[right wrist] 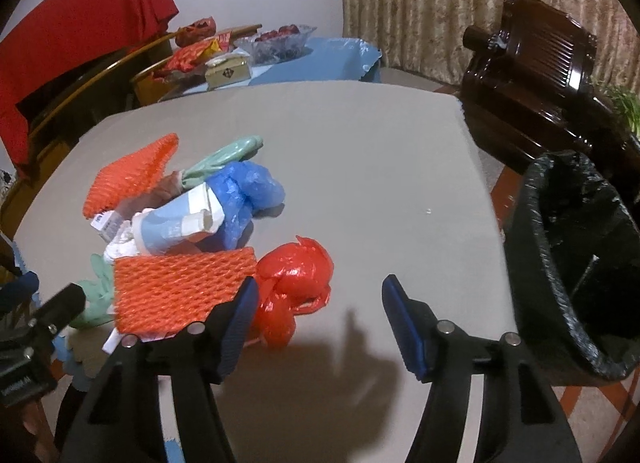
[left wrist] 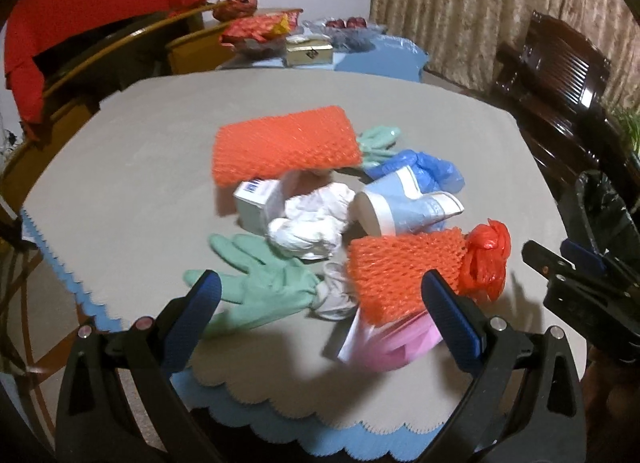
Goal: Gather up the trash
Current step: 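Grasp the red plastic bag with the right tool while the left tool grasps the orange mesh sleeve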
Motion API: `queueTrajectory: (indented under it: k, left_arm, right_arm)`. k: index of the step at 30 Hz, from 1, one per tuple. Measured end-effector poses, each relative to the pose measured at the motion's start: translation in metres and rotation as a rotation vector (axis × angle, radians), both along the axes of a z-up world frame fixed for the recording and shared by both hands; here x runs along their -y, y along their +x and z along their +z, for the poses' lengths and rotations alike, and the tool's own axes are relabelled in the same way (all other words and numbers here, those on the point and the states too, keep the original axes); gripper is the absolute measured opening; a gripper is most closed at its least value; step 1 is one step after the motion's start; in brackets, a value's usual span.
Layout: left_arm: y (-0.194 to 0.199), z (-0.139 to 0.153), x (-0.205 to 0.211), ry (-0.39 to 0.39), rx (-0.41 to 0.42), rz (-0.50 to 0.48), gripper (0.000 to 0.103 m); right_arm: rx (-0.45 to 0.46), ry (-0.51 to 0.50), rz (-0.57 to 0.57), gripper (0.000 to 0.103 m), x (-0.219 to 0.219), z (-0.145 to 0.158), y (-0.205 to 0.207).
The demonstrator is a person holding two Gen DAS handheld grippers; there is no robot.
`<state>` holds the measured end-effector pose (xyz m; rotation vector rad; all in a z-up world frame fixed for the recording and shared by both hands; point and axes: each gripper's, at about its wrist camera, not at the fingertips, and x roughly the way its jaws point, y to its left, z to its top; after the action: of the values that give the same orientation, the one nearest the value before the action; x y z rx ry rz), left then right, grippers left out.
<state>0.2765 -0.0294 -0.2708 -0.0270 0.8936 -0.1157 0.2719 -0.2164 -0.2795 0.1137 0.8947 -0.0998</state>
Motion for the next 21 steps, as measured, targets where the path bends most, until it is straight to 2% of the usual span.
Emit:
queueTrajectory:
  k: [6, 14, 16, 18, 21]
  left_arm:
    - [0.015, -0.016, 0.005, 0.012, -0.033, -0.023, 0.097]
    - [0.029, -0.035, 0.010, 0.066, -0.061, -0.055, 0.097]
    - [0.032, -0.039, 0.014, 0.072, -0.067, -0.067, 0.097]
    - [0.034, -0.042, 0.016, 0.074, -0.073, -0.071, 0.097]
    - [0.037, -0.043, 0.016, 0.082, -0.076, -0.068, 0.093]
  right_arm:
    - [-0.025, 0.008, 0.011, 0.063, 0.005, -0.015, 0.020]
    - [-0.062, 0.021, 0.032, 0.062, 0.009, -0.033, 0.036]
    - [-0.067, 0.040, 0.053, 0.052, 0.007, -0.036, 0.039]
    - [-0.068, 0.081, 0.083, 0.033, 0.005, -0.038, 0.039]
    - [-0.063, 0.067, 0.096, 0.029, 0.001, -0.036, 0.038]
